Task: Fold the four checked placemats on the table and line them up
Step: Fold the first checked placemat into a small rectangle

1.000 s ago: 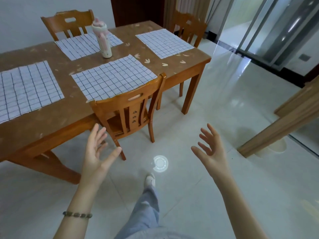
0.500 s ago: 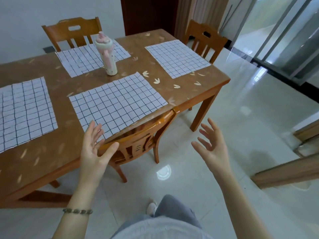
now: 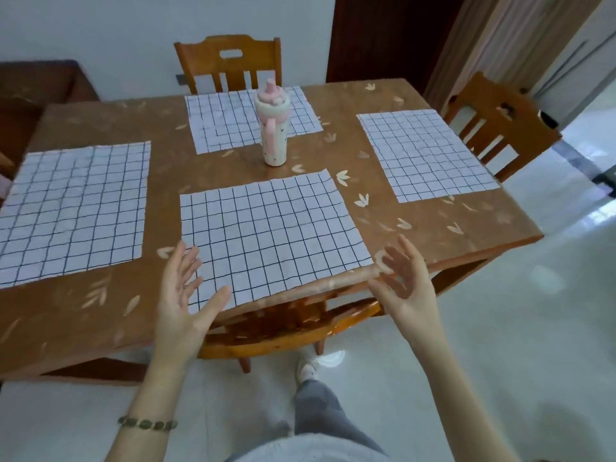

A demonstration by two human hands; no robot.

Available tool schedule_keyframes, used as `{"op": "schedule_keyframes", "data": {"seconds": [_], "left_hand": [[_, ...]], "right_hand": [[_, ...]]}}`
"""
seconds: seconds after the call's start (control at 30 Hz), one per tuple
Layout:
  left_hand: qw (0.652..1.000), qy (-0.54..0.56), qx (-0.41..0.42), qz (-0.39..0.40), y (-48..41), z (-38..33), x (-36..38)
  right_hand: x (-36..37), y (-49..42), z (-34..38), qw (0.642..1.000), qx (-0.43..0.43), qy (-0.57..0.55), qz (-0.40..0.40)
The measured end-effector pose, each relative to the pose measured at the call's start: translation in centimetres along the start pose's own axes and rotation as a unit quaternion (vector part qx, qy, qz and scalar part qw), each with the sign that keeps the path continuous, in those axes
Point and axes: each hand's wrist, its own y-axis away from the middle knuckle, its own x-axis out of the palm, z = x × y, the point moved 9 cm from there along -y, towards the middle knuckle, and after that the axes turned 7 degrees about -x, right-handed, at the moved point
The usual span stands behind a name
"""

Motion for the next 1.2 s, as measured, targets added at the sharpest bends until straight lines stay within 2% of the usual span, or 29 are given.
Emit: {"op": "schedule_keyframes", "data": {"seconds": [0.37, 0.77, 1.03, 1.2], "left_hand": [[0.994, -0.032, -0.047, -0.097, -5.5, 0.5, 1.3], [0.985, -0.058, -0.119, -0.113, -10.6, 3.0, 0.5], [0.964, -0.154, -0.196, -0.089, -22.7, 8.3, -1.9], [0.932, -0.246, -0.253, -0.078, -29.0, 13.3, -2.7]], "right_hand": [[3.7, -12.3, -2.2, 0.993, -0.007, -0.013, 0.119], [6.4, -18.4, -5.6, 0.99, 0.041, -0.015, 0.131], [9.0, -29.1, -12.0, 0.988, 0.083, 0.078, 0.106], [11.5, -34.5, -15.9, 0.972, 0.105, 0.168, 0.129]]}}
